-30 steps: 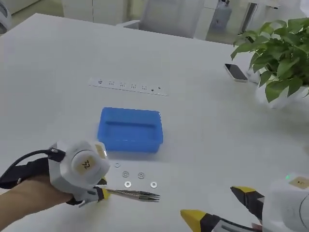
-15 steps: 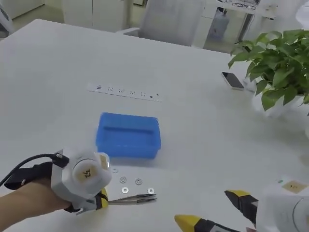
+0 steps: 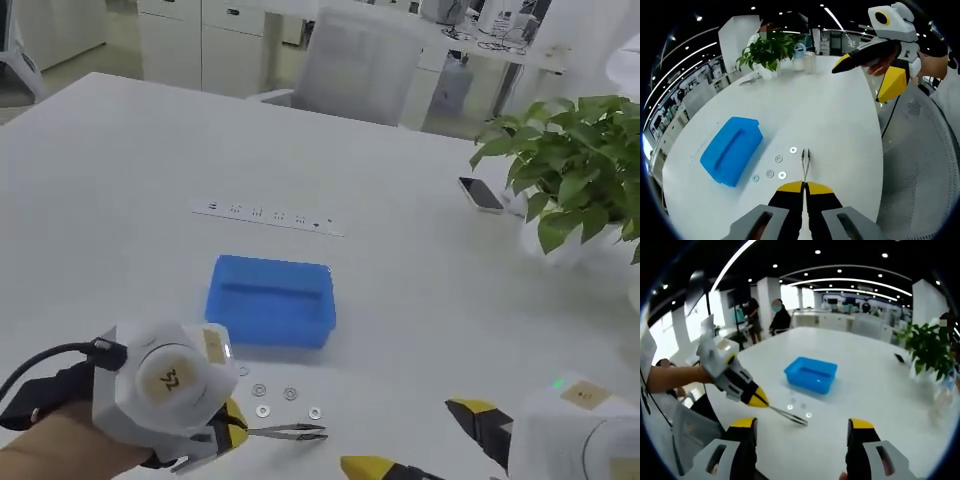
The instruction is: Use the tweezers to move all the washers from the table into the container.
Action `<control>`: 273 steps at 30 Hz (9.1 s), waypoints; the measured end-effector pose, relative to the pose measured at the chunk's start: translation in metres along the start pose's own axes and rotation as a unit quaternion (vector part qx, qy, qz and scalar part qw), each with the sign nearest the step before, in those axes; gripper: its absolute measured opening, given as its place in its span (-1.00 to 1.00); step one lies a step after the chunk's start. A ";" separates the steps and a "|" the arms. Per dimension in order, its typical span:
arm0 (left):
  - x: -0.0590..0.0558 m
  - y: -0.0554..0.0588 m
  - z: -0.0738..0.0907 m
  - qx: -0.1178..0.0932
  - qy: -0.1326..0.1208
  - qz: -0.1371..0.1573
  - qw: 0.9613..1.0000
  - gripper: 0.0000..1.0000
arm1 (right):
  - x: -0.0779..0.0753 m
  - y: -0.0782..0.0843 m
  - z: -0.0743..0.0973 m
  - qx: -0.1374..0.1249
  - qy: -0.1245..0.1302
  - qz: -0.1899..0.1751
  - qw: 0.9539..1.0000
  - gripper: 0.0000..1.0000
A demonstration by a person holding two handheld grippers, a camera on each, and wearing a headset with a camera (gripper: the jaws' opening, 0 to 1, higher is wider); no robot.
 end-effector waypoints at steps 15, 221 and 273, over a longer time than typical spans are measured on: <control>-0.029 -0.032 0.043 -0.064 0.016 -0.020 0.998 -1.00 | 0.027 0.005 -0.027 0.064 -0.115 0.136 0.982 -0.28; -0.046 0.072 0.061 -0.064 -0.279 0.318 0.904 0.97 | -0.017 -0.141 -0.257 -0.006 -0.157 0.148 0.976 -0.96; -0.045 0.073 0.067 -0.069 -0.295 0.322 0.897 0.97 | 0.011 -0.128 -0.153 -0.061 -0.180 0.125 0.974 -0.95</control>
Point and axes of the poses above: the centre of the closed fingertips' face, and the gripper's own axes: z roughly backward along the fingers, x roughly to its left, y roughly out of its underside, the point moved 8 cm from there along z, roughly backward along the fingers, and after that the axes turned 9 degrees about x, right-handed, at the moved point
